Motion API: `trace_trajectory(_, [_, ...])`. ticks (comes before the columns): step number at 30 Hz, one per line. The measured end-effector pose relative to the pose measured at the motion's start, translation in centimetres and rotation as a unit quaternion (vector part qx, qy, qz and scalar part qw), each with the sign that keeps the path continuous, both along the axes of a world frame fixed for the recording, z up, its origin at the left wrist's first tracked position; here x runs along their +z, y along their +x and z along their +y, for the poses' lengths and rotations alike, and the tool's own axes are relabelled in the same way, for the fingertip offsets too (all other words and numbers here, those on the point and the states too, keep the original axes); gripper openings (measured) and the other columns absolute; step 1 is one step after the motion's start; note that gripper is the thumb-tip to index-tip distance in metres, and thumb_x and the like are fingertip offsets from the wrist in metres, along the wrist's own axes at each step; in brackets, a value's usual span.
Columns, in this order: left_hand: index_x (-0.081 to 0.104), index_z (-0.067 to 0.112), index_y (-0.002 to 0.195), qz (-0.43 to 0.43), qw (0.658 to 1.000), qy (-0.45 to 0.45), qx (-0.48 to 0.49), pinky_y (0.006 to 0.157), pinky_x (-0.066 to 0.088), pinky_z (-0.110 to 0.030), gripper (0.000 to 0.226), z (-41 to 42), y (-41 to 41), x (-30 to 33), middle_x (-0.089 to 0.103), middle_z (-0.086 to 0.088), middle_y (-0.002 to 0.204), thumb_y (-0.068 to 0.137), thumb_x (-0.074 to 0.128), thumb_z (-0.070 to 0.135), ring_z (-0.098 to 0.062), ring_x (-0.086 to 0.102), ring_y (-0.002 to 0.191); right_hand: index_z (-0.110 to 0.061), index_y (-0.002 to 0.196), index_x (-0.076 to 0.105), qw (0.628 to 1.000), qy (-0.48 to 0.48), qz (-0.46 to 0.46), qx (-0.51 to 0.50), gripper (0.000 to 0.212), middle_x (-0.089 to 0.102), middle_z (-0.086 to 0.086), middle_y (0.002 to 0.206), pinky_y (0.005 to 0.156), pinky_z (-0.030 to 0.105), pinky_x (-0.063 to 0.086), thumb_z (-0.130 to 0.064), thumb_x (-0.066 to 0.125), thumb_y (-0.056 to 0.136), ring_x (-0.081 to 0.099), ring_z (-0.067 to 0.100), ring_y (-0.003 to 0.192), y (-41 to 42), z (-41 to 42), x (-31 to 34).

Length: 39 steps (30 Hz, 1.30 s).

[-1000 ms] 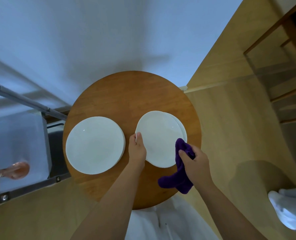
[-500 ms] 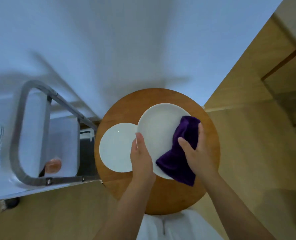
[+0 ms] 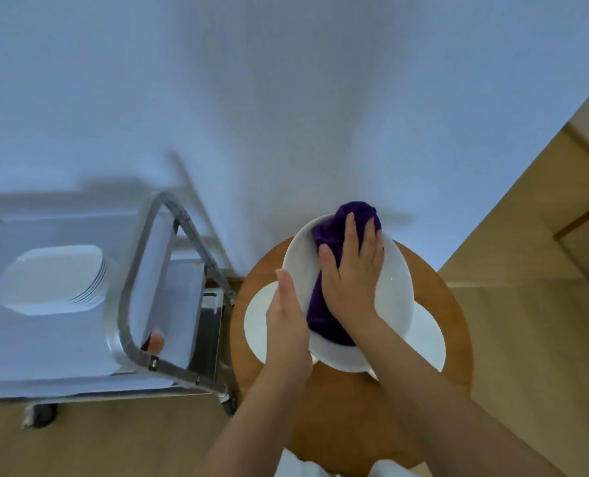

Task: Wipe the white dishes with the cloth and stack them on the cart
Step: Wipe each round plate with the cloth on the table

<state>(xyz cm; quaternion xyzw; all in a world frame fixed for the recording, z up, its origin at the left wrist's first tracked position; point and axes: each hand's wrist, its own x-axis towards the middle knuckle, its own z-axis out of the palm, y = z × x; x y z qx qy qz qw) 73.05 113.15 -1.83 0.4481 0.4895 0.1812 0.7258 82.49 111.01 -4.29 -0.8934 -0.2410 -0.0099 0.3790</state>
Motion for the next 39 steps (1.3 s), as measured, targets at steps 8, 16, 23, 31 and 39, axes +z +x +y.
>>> trace_trajectory(8, [0.059, 0.049, 0.105, -0.058, 0.996, 0.069, -0.018, 0.09, 0.049, -0.031, 0.086, 4.1, -1.2, 1.2, 0.067, 0.019, 0.111, 0.041, 0.035, 0.101, 0.0, 0.064, 0.1, -0.017, 0.145, 0.028, 0.964, 0.072, -0.013, 0.257, 0.059, 0.018, -0.001, 0.152, 0.116, 0.029, 0.002, -0.045, 0.029, 0.093, 0.008, 0.012, 0.141, -4.7, 2.4, 2.4])
trace_trajectory(16, [0.065, 0.021, 0.109, -0.1, 0.994, -0.042, 0.028, 0.066, 0.059, -0.039, 0.081, 7.2, -0.9, 2.2, 0.076, -0.005, 0.092, 0.059, 0.053, 0.083, -0.026, 0.073, 0.084, -0.028, 0.144, 0.029, 0.905, -0.08, -0.196, 0.368, 0.067, 0.024, 0.004, 0.153, 0.115, 0.044, 0.015, -0.062, 0.037, 0.088, 0.017, 0.023, 0.143, -3.4, -3.1, 0.0])
trace_trajectory(23, [0.06, 0.023, 0.119, -0.051, 0.995, -0.027, -0.08, 0.093, 0.051, -0.053, 0.09, 8.7, -0.7, 2.7, 0.07, -0.009, 0.111, 0.052, 0.051, 0.082, -0.034, 0.064, 0.105, -0.021, 0.134, 0.043, 0.796, -0.195, -0.382, 0.428, 0.086, 0.053, 0.016, 0.133, 0.098, 0.046, 0.043, -0.032, 0.083, 0.059, 0.05, 0.035, 0.123, 3.9, -6.7, -0.1])
trace_trajectory(31, [0.053, 0.021, 0.131, -0.121, 0.992, -0.039, -0.012, 0.095, 0.049, -0.055, 0.054, 8.4, 1.2, 4.0, 0.065, -0.01, 0.121, 0.086, 0.062, 0.049, -0.034, 0.062, 0.11, -0.009, 0.105, 0.065, 0.871, -0.064, -0.376, 0.311, 0.043, 0.069, 0.017, 0.1, 0.048, 0.025, 0.05, -0.009, 0.079, 0.063, 0.068, 0.029, 0.073, 1.7, -4.1, 1.3])
trace_trajectory(39, [0.05, 0.025, 0.132, -0.076, 0.992, 0.055, 0.083, 0.097, 0.049, -0.046, 0.041, 5.1, 1.8, 2.7, 0.061, -0.006, 0.121, 0.098, 0.04, 0.045, -0.025, 0.058, 0.111, -0.009, 0.114, 0.064, 0.939, -0.046, -0.227, 0.254, 0.053, 0.064, 0.014, 0.118, 0.069, 0.036, 0.058, -0.019, 0.081, 0.065, 0.065, 0.028, 0.095, -3.3, -0.9, 2.3])
